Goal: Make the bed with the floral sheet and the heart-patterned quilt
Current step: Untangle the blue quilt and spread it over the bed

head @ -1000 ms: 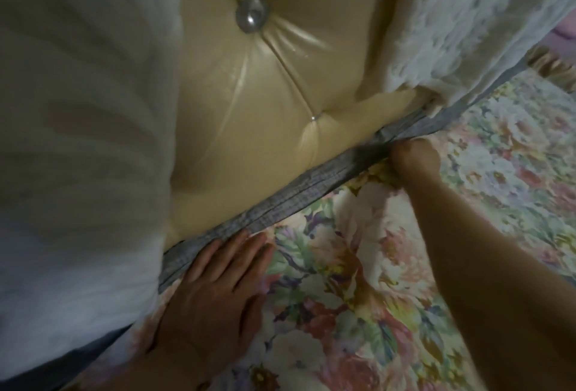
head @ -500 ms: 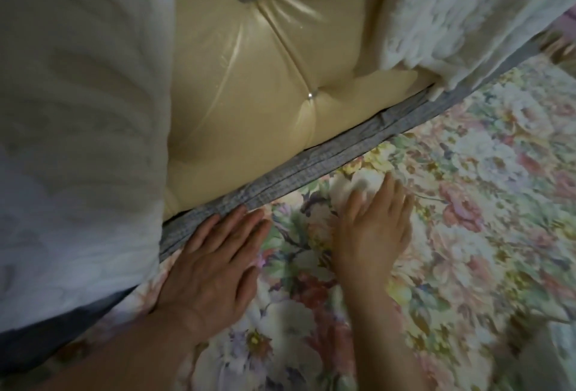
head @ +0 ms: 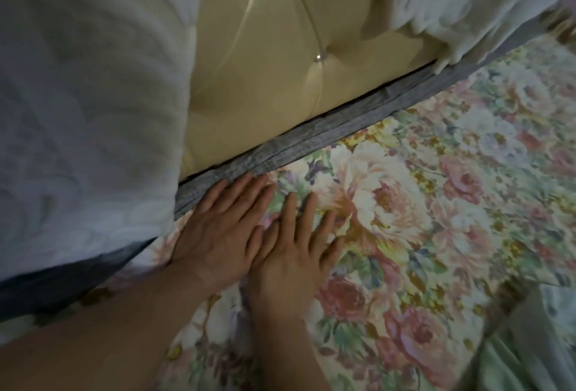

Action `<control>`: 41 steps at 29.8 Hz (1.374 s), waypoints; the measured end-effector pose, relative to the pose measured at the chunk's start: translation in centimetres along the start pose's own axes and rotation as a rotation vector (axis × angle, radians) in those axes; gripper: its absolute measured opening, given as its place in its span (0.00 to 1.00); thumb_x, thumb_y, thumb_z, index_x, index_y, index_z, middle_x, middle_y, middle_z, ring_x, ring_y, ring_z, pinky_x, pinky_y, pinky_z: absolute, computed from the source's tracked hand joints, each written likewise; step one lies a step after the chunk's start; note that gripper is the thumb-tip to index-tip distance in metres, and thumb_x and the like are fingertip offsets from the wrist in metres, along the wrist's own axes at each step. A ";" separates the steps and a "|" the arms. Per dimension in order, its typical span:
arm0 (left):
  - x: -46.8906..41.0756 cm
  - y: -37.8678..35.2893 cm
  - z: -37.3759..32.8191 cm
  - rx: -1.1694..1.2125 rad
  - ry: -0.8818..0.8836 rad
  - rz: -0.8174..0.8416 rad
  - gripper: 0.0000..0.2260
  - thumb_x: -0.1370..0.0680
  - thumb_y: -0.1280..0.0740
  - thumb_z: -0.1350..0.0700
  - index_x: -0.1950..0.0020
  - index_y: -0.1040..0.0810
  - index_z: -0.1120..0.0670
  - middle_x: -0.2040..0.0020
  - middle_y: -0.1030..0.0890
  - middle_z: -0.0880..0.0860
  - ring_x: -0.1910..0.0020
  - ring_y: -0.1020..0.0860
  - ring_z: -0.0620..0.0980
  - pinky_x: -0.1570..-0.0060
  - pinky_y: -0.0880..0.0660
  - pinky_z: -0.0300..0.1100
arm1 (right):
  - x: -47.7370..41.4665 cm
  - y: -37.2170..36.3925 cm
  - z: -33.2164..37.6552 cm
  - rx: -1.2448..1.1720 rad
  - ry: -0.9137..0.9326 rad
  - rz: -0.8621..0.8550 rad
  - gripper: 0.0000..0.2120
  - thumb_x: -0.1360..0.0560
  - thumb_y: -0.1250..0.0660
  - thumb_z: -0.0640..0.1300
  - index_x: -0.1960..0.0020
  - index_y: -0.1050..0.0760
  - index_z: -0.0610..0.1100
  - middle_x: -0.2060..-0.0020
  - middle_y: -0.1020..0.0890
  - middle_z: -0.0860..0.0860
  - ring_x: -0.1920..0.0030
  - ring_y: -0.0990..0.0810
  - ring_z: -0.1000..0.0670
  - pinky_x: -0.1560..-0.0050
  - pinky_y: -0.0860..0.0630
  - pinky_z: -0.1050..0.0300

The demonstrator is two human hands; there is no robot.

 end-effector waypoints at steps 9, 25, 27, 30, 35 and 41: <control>1.7 3.2 -2.2 -0.076 0.020 0.069 0.29 0.22 0.54 0.50 0.22 0.38 0.56 0.22 0.37 0.56 0.22 0.43 0.56 0.24 0.50 0.54 | -1.3 -0.3 -1.0 0.012 -0.024 -0.009 0.25 0.18 0.57 0.57 0.21 0.46 0.58 0.21 0.46 0.53 0.21 0.52 0.43 0.24 0.54 0.37; 17.0 2.5 5.7 -0.036 0.050 0.041 0.28 0.20 0.49 0.36 0.21 0.40 0.46 0.20 0.43 0.46 0.21 0.48 0.55 0.27 0.48 0.64 | 2.1 3.3 1.3 -0.136 -0.027 -0.058 0.24 0.17 0.53 0.53 0.21 0.45 0.54 0.20 0.46 0.50 0.21 0.52 0.40 0.25 0.51 0.36; 17.1 2.8 6.1 -0.024 0.065 0.025 0.29 0.20 0.46 0.37 0.21 0.40 0.45 0.20 0.43 0.46 0.21 0.48 0.55 0.27 0.47 0.64 | 7.2 4.9 4.1 -0.210 0.053 -0.108 0.24 0.16 0.50 0.49 0.20 0.45 0.52 0.20 0.46 0.49 0.21 0.51 0.40 0.23 0.52 0.40; 16.9 3.0 6.4 -0.013 0.055 0.001 0.28 0.20 0.46 0.40 0.21 0.41 0.46 0.20 0.43 0.46 0.21 0.48 0.55 0.27 0.48 0.64 | 15.0 3.4 7.4 -0.162 0.089 -0.029 0.25 0.16 0.52 0.52 0.20 0.47 0.50 0.20 0.47 0.49 0.21 0.52 0.43 0.23 0.51 0.41; 17.4 2.1 6.2 0.017 0.044 0.007 0.24 0.18 0.50 0.45 0.21 0.40 0.45 0.21 0.42 0.45 0.21 0.48 0.54 0.27 0.48 0.64 | 17.1 -0.1 7.4 -0.013 0.042 0.067 0.26 0.16 0.55 0.53 0.19 0.49 0.49 0.20 0.47 0.49 0.20 0.54 0.44 0.24 0.53 0.39; 20.1 4.9 5.7 0.134 0.006 0.131 0.25 0.18 0.51 0.47 0.19 0.48 0.46 0.19 0.50 0.45 0.20 0.54 0.52 0.24 0.55 0.57 | 17.1 0.0 7.7 0.022 0.075 0.171 0.27 0.17 0.60 0.55 0.19 0.53 0.52 0.20 0.51 0.50 0.21 0.57 0.44 0.24 0.61 0.43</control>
Point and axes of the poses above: each hand's wrist, its own x-axis away from the middle knuckle, its own y-axis out of the back of the hand, z = x × y, the point moved 5 cm from there along -x, towards the middle knuckle
